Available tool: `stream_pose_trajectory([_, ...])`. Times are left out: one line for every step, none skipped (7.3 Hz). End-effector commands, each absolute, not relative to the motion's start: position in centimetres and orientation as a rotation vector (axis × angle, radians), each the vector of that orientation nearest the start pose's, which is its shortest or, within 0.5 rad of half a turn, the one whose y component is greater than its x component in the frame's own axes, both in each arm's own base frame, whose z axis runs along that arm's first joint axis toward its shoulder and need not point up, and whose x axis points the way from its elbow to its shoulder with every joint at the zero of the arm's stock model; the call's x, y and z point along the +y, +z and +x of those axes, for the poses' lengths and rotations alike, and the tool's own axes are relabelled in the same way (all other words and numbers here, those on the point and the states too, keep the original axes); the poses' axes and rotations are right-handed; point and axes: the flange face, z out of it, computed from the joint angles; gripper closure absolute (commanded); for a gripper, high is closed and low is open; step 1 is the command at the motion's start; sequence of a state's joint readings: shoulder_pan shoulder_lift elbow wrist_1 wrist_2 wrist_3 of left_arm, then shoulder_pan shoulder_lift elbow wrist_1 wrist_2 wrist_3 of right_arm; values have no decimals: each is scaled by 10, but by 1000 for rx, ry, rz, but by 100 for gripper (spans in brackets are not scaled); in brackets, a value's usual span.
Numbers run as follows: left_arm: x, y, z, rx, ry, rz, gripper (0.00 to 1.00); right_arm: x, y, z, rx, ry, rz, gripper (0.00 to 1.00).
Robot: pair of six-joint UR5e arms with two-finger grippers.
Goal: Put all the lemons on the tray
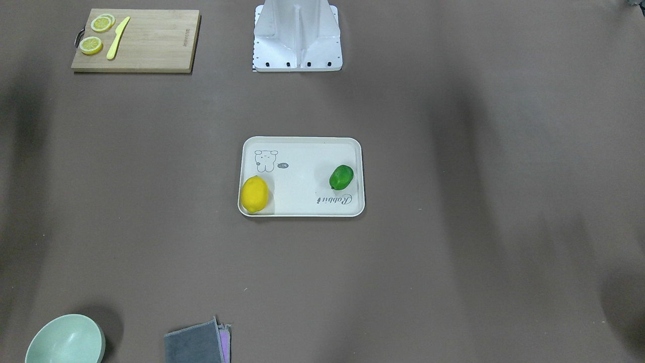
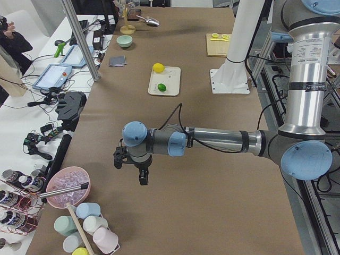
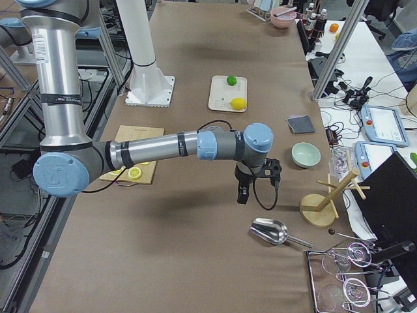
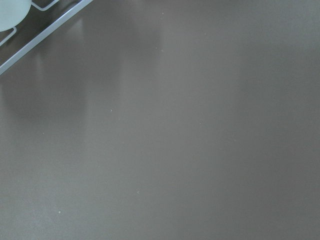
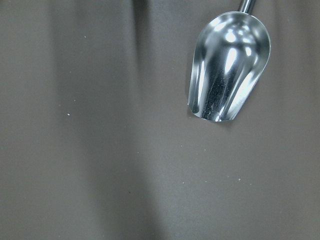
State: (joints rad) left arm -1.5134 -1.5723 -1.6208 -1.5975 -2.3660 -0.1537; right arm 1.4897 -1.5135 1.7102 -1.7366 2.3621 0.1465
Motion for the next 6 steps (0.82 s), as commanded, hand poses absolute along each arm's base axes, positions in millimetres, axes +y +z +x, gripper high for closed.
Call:
stream_pose_trajectory([-497,627,-35,801,-56,12,1,-510,581,27,-811,77,-78,0])
stream_pose_trajectory([-505,623,-31,802,-37,35,2,-506,586,34,-815,108,-116,0])
stream_pose_trajectory([-505,619,-32,805,-29,65,2,-509,585,38,-815,114,-120,0])
stream_pose_trajectory([-507,618,-31,802,-22,70,2,-508,586,39,-812,111,-119,0])
stream_pose_trajectory([-501,623,-32,803,-30,61,1,-507,587,39,-812,109,-119,0])
stream_pose_trajectory([-502,624,-32,802,-30,58,2,-507,587,39,-812,109,-119,0])
